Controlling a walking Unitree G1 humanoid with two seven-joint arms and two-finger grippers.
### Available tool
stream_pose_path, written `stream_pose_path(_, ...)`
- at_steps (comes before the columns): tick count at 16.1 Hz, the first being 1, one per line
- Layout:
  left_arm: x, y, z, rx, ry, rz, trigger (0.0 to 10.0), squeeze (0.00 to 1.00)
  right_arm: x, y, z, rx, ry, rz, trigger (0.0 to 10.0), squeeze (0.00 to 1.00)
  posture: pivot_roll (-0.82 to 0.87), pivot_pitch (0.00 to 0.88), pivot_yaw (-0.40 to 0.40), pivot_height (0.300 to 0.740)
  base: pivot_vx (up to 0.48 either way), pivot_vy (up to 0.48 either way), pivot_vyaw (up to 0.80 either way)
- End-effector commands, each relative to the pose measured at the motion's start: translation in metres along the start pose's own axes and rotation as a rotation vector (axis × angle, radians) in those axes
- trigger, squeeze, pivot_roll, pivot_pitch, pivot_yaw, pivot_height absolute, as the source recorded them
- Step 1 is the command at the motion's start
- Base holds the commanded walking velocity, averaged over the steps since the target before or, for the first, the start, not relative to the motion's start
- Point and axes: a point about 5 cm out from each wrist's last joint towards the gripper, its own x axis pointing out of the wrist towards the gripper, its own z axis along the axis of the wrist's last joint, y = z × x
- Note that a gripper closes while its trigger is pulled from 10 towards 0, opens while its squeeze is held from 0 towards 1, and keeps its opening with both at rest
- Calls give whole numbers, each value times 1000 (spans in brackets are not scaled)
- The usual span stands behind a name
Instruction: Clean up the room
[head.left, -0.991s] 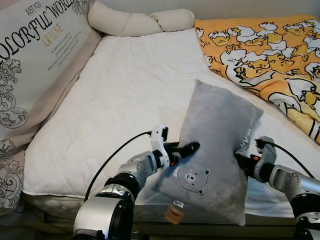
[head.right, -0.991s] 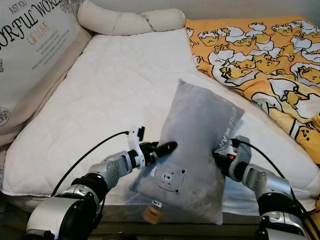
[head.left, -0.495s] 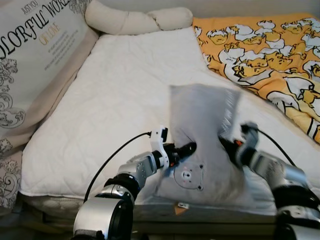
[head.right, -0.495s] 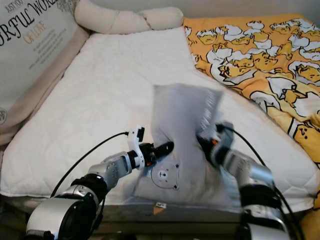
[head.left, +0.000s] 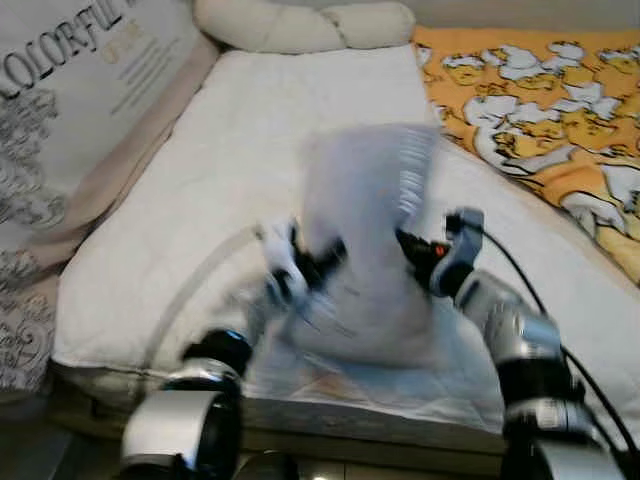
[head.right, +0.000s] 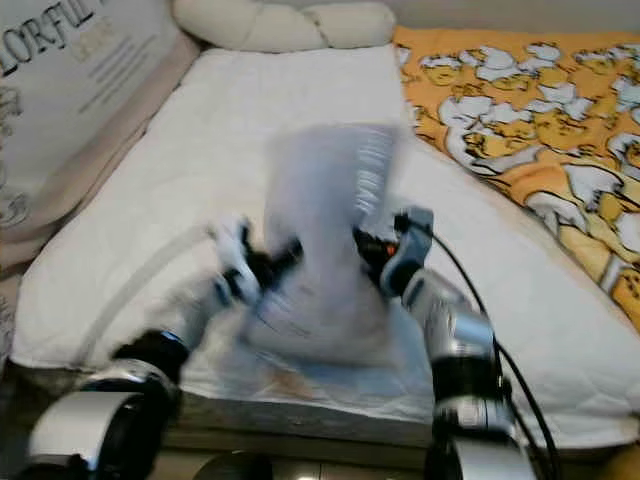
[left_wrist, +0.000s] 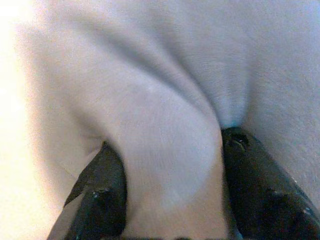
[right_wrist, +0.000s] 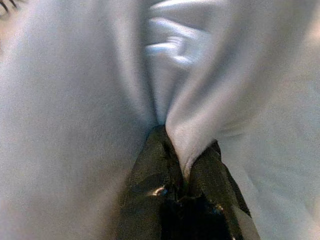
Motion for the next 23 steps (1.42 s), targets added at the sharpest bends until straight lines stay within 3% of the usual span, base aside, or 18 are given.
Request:
stream_pose_path(1, -2, -2, 12, 72, -46, -6, 0, 0, 1, 8, -6, -11, -2, 9, 0, 0, 83, 0, 67, 740, 0, 0, 0)
stream_pose_path(4, -11, -1, 15, 100, -73, -8, 0, 0, -3, -1, -16, 33, -33, -68, 0, 0, 94, 0, 58, 740, 0, 0, 0)
stream_pose_path(6, -13, -9, 3, 166, -33, -30, 0, 0, -3, 2, -17, -3, -55, -81, 0, 0, 79, 0, 100, 740, 0, 0, 0)
stream_pose_path(7, -13, -16, -5, 184, -8, -36, 0, 0, -2, 2, -13, 30, -105, -91, 0, 0, 87, 0, 99, 740, 0, 0, 0)
stream_pose_path(10, -19, -12, -13, 223, 21, 7, 0, 0, -2, 6, -17, 28, -88, -111, 0, 0, 67, 0, 88, 740, 0, 0, 0)
stream_pose_path(11, -19, -12, -6, 234, -20, 17, 0, 0, -4, 2, -19, 33, -76, -125, 0, 0, 74, 0, 76, 740, 0, 0, 0)
stream_pose_path(12, -21, -10, 9, 205, -108, 57, 0, 0, -13, -15, -29, -4, -4, -170, 0, 0, 87, 0, 65, 740, 0, 0, 0)
stream_pose_path(13, -22, -6, 21, 180, -163, 81, 10000, 0, -24, -31, -39, -36, 76, -195, 0, 0, 87, 0, 67, 740, 0, 0, 0)
stream_pose_path(14, -22, 0, 27, 186, -167, 99, 10000, 0, -33, -43, -46, -53, 141, -204, 0, 0, 85, 0, 68, 740, 0, 0, 0)
stream_pose_path(15, -21, 10, 32, 221, -135, 140, 10000, 1000, -44, -52, -53, -58, 189, -201, 0, 0, 69, 0, 74, 740, 0, 0, 0)
stream_pose_path(18, -10, 32, 53, 291, -67, 292, 10000, 1000, -78, -76, -75, -114, 321, -203, 0, 0, 32, 0, 116, 740, 0, 0, 0)
stream_pose_path(19, -1, 25, 52, 303, -33, 264, 10000, 1000, -85, -82, -79, -129, 340, -229, 0, 0, 12, 0, 135, 740, 0, 0, 0)
stream_pose_path(21, 21, -8, 36, 294, 44, 77, 10000, 1000, -91, -86, -80, -123, 334, -255, 0, 0, -27, 0, 163, 740, 0, 0, 0)
stream_pose_path(23, 30, -29, 22, 200, 70, -67, 10000, 1000, -91, -83, -79, -122, 322, -248, 0, 0, -41, 0, 172, 740, 0, 0, 0)
